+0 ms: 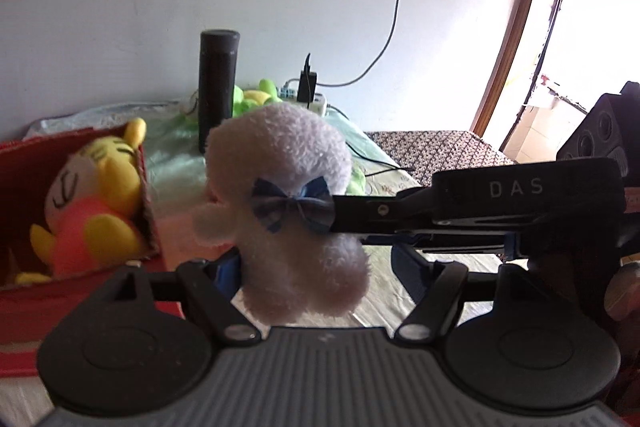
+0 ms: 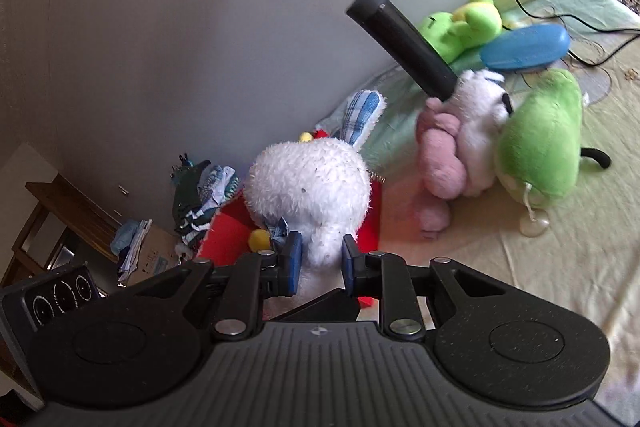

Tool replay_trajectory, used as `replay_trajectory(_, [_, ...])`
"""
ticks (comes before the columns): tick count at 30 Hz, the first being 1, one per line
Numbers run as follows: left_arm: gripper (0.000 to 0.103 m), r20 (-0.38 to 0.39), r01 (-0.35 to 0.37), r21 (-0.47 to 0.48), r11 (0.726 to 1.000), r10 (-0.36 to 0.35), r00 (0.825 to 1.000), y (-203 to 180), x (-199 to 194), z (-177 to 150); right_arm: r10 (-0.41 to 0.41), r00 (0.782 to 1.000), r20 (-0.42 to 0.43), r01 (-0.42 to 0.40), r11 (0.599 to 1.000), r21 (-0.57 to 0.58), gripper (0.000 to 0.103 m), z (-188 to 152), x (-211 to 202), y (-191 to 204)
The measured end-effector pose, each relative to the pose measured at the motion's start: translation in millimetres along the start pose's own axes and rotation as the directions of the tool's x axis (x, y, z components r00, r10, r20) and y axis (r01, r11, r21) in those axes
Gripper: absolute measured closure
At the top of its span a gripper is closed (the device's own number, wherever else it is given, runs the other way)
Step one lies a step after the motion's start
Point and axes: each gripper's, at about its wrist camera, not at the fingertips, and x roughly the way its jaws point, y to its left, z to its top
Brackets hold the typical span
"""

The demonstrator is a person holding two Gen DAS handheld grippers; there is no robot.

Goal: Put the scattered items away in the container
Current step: 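Carry the white dog plush over the red box and lower it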

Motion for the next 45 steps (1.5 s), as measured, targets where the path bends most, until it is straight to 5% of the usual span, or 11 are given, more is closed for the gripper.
replay_trajectory(10, [0.029, 0.078, -0.006, 0.014, 1.0, 0.005, 0.997, 80, -57, 16, 0.042, 0.995, 0.094, -0.029, 0.99, -0.138, 0.079, -11, 54, 80])
replay_trajectory(19, [0.029, 0.002, -0.005, -0.03, 1.0, 0.005, 1.0, 152, -57, 14, 0.035, 0.997, 0.067, -0.021, 0.981, -0.191, 0.078, -11, 118, 118])
replay_trajectory(30, [0.029, -0.123, 0.036, -0.275, 0.961, -0.073, 0.99, 242, -19, 6, -0.144, 0.986, -0.085, 0.125, 0.972, -0.198, 0.08, -13, 197, 120])
replay_trajectory(45, [0.027, -0.264, 0.067, -0.304, 0.95, -0.152, 0.952, 257, 23, -13, -0.31, 0.942, -0.128, 0.277, 0.935, -0.221, 0.081, -24, 226, 112])
